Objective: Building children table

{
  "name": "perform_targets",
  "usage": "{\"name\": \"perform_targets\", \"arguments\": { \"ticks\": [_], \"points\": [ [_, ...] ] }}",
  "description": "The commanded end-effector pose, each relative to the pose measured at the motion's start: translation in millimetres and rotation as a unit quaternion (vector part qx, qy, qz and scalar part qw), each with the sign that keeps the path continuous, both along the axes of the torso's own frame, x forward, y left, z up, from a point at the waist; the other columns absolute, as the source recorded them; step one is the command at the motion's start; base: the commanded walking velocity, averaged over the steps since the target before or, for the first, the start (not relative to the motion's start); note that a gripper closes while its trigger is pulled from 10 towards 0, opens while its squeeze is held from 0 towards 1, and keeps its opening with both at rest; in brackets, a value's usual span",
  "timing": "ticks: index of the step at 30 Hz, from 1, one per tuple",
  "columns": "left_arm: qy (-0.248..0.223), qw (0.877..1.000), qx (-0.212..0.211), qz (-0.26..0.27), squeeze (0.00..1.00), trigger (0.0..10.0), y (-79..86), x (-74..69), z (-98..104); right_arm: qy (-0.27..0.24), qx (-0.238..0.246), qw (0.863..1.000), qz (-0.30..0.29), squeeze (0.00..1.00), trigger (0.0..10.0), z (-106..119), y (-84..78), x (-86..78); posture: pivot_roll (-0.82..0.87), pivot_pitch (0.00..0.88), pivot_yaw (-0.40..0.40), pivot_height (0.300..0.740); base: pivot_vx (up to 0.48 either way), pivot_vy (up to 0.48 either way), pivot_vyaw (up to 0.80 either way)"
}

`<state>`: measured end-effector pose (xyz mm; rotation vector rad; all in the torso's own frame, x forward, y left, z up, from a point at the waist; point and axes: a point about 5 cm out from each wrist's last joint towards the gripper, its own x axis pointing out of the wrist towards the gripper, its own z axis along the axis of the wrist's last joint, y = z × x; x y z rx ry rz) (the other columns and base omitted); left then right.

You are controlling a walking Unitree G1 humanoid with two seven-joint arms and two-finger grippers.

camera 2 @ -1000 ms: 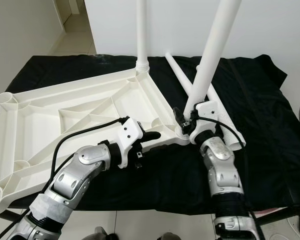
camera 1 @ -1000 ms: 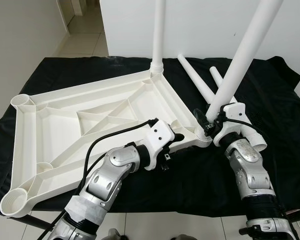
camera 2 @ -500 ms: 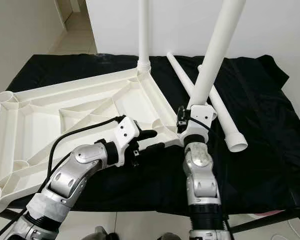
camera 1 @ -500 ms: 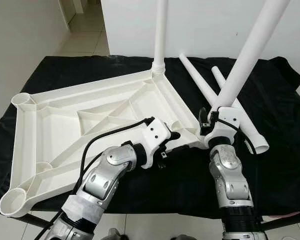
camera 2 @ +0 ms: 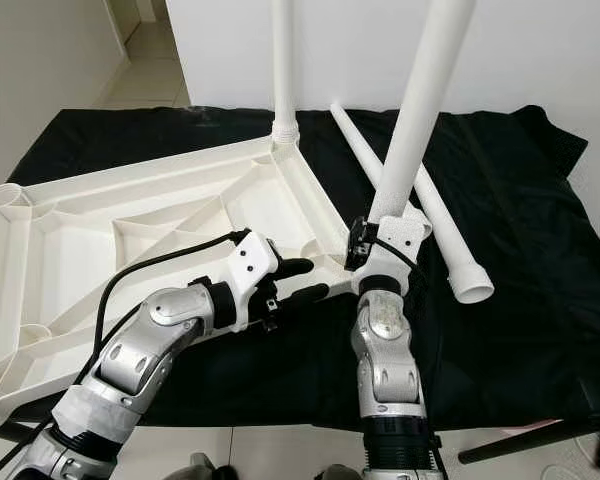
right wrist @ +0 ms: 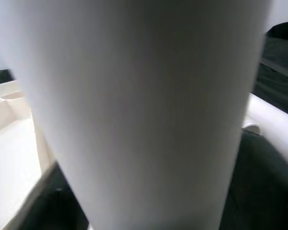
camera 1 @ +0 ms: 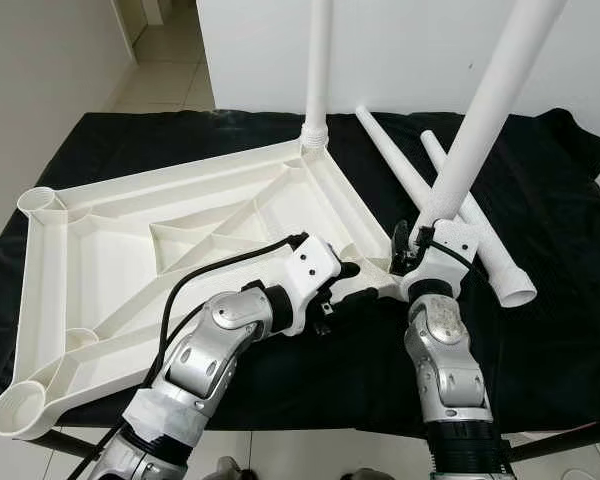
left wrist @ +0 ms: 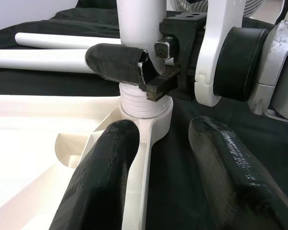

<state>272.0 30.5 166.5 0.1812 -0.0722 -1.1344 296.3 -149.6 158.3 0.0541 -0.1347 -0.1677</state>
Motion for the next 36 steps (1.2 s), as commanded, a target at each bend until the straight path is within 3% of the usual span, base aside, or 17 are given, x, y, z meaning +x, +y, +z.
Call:
{"name": "perform_targets", "arguments": {
  "ticks": [1, 3, 4, 5, 6, 7, 12, 15, 17, 21, 23, 33, 34, 35, 36],
  "points": [
    [-0.002, 1.0, 0.004, 0.019, 0.0, 10.0, 2.5, 4.3, 0, -0.004, 0.009, 1.0, 0.024, 1.0, 10.0, 0, 2.0, 0.4, -0.13, 0.063, 0.064, 0.74, 0.0, 0.0, 0.0],
    [-0.002, 1.0, 0.004, 0.019, 0.0, 10.0, 2.6, 4.4, 0, -0.005, 0.011, 0.999, 0.047, 1.0, 10.0, 1, 2.3, 2.1, -0.13, 0.065, 0.063, 0.74, 0.0, 0.0, 0.0],
    [-0.003, 1.0, 0.004, 0.02, 0.0, 10.0, 2.6, 4.8, 0, -0.006, 0.01, 0.998, 0.066, 0.93, 10.0, 2, 2.1, 3.7, -0.13, 0.063, 0.064, 0.74, 0.0, 0.0, 0.0],
    [-0.003, 1.0, 0.003, 0.019, 0.0, 10.0, 2.4, 5.0, 0, -0.006, 0.003, 0.996, 0.09, 0.0, 10.0, 3, 1.6, 5.1, -0.14, 0.061, 0.065, 0.74, 0.0, 0.0, 0.0],
    [-0.003, 1.0, 0.003, 0.019, 0.0, 10.0, 2.4, 5.0, 0, -0.006, 0.003, 0.996, 0.09, 0.0, 10.0, 3, 1.6, 5.1, -0.14, 0.061, 0.065, 0.74, 0.0, 0.0, 0.0],
    [-0.004, 1.0, 0.003, 0.019, 0.0, 10.0, 1.8, 5.2, 1, -0.003, -0.015, 0.99, 0.139, 0.0, 10.0, 5, -1.6, 6.9, -0.14, 0.06, 0.064, 0.74, 0.0, 0.0, 0.0],
    [-0.005, 1.0, 0.003, 0.018, 0.0, 10.0, 1.4, 5.1, 1, -0.004, -0.032, 0.984, 0.173, 0.0, 10.0, 7, -6.7, 8.2, -0.14, 0.06, 0.064, 0.74, 0.0, 0.0, 0.0],
    [-0.007, 1.0, 0.003, 0.016, 0.0, 10.0, 1.1, 4.8, 2, -0.001, -0.066, 0.974, 0.215, 0.0, 10.0, 8, -15.7, 11.0, -0.14, 0.059, 0.065, 0.74, 0.0, 0.0, 0.0],
    [-0.007, 1.0, 0.003, 0.014, 0.0, 10.0, 0.1, 4.1, 2, 0.01, -0.103, 0.958, 0.268, 0.0, 10.0, 6, -25.6, 13.2, -0.14, 0.056, 0.067, 0.74, 0.0, 0.0, 0.0],
    [-0.007, 1.0, 0.003, 0.013, 0.0, 10.0, -0.2, 4.0, 2, 0.012, -0.109, 0.953, 0.281, 0.0, 10.0, 6, -27.7, 13.4, -0.14, 0.056, 0.067, 0.74, 0.0, 0.0, 0.0],
    [-0.007, 1.0, 0.003, 0.011, 0.0, 10.0, -0.7, 3.6, 2, 0.019, -0.126, 0.939, 0.32, 0.0, 10.0, 5, -33.1, 15.3, -0.14, 0.049, 0.068, 0.74, 0.0, 0.0, 0.0],
    [-0.008, 1.0, 0.004, 0.008, 0.0, 10.0, -1.5, 3.1, 2, 0.033, -0.151, 0.928, 0.338, 0.0, 9.9, 3, -44.2, 25.0, -0.14, 0.034, 0.073, 0.74, 0.0, 0.0, 0.0],
    [-0.009, 1.0, 0.004, 0.007, 0.0, 10.0, -1.7, 3.1, 3, 0.033, -0.154, 0.927, 0.341, 0.0, 9.6, 4, -46.4, 26.8, -0.14, 0.034, 0.073, 0.74, 0.0, 0.0, 0.0],
    [-0.009, 1.0, 0.005, 0.006, 0.0, 10.0, -1.7, 3.2, 3, 0.033, -0.155, 0.926, 0.343, 0.0, 5.2, 4, -47.5, 27.8, -0.14, 0.034, 0.073, 0.74, 0.0, 0.0, 0.0],
    [-0.01, 1.0, 0.005, 0.006, 0.0, 10.0, -1.7, 3.3, 3, 0.033, -0.156, 0.925, 0.346, 0.0, 5.2, 5, -47.6, 28.2, -0.14, 0.034, 0.073, 0.74, 0.0, 0.0, 0.0]
  ]
}}
